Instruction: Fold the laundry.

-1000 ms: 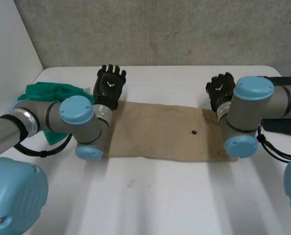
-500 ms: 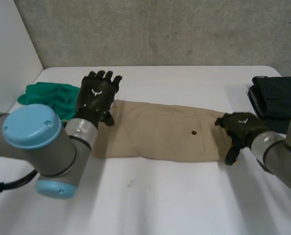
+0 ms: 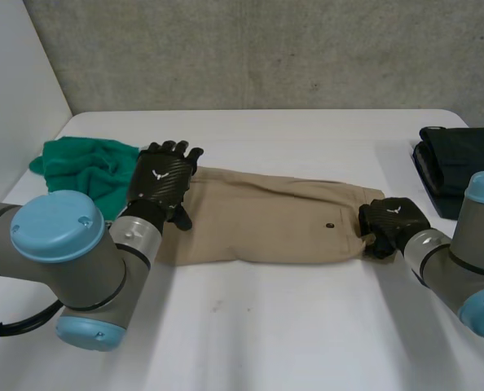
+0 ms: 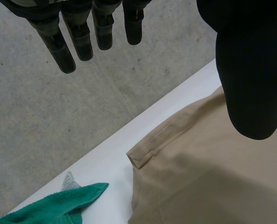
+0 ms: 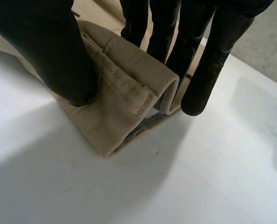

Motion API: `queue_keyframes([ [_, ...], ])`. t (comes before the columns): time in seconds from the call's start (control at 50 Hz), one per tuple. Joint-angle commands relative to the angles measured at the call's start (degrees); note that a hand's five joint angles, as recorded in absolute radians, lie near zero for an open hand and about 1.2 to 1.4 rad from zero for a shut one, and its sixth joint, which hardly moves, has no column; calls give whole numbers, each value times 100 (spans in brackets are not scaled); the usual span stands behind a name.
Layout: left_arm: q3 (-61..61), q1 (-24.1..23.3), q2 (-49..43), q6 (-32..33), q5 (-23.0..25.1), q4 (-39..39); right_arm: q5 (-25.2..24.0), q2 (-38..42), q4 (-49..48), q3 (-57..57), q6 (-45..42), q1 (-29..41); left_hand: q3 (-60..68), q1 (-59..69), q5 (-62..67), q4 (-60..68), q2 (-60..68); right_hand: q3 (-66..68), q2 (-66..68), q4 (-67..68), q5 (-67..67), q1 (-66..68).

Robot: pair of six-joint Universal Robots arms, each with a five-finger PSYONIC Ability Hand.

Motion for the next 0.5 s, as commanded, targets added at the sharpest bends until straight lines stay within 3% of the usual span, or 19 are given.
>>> queue_keyframes([
  [0.02,-85,-4,68,26,-9,-6,131,-255,3,118,-164,-255,-199,-93,-260,-153,-155,1309,1399,1221,1782,3067],
  [0.12,-147,5,234,26,-9,-58,131,-879,55,416,-1094,-976,-199,-93,-260,-153,-156,1309,1399,1221,1782,3067],
  [0.14,-156,5,270,18,-9,-76,148,-1019,82,504,-1619,-1212,-203,-97,-265,-158,-160,1309,1399,1221,1782,3067],
  [0.26,-208,14,454,-18,-9,-348,280,-1170,64,522,-3169,-1496,-203,-97,-265,-158,-160,1309,1399,1221,1782,3067],
  [0.5,-173,49,525,-9,-35,-401,96,-1144,-840,-40,-3487,1034,-203,-97,-265,-158,-160,1309,1399,1221,1782,3067],
])
